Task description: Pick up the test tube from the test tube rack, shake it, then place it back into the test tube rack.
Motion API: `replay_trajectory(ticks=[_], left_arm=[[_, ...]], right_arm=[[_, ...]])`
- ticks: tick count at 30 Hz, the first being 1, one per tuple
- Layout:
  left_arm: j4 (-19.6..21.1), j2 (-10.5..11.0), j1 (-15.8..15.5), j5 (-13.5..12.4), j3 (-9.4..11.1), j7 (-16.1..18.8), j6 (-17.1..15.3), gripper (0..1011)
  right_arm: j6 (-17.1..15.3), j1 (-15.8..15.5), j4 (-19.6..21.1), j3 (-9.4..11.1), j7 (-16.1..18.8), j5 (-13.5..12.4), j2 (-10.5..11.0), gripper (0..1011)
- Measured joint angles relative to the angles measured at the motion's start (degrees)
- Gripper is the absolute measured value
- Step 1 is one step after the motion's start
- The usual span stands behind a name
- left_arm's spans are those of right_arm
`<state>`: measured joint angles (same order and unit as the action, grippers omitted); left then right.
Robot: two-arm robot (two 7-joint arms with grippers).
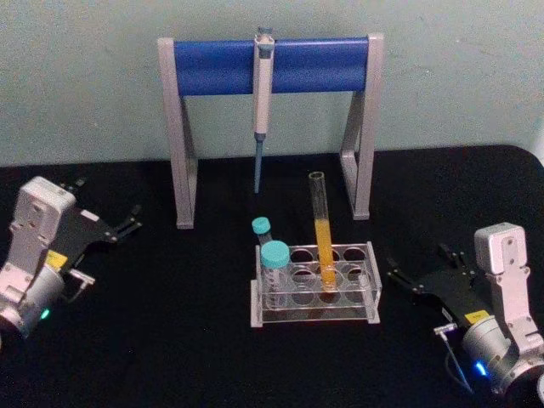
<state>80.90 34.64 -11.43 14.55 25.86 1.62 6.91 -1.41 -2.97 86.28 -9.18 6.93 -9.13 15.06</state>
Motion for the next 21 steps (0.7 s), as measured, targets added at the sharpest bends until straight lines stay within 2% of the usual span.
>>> replay_trajectory(ticks=[21], left_arm=[[0.0, 0.0, 0.0, 0.0, 0.0, 0.0, 0.0, 1001]], right_arm=[[0.1, 0.0, 0.1, 0.0, 0.0, -0.1, 0.1, 1000]])
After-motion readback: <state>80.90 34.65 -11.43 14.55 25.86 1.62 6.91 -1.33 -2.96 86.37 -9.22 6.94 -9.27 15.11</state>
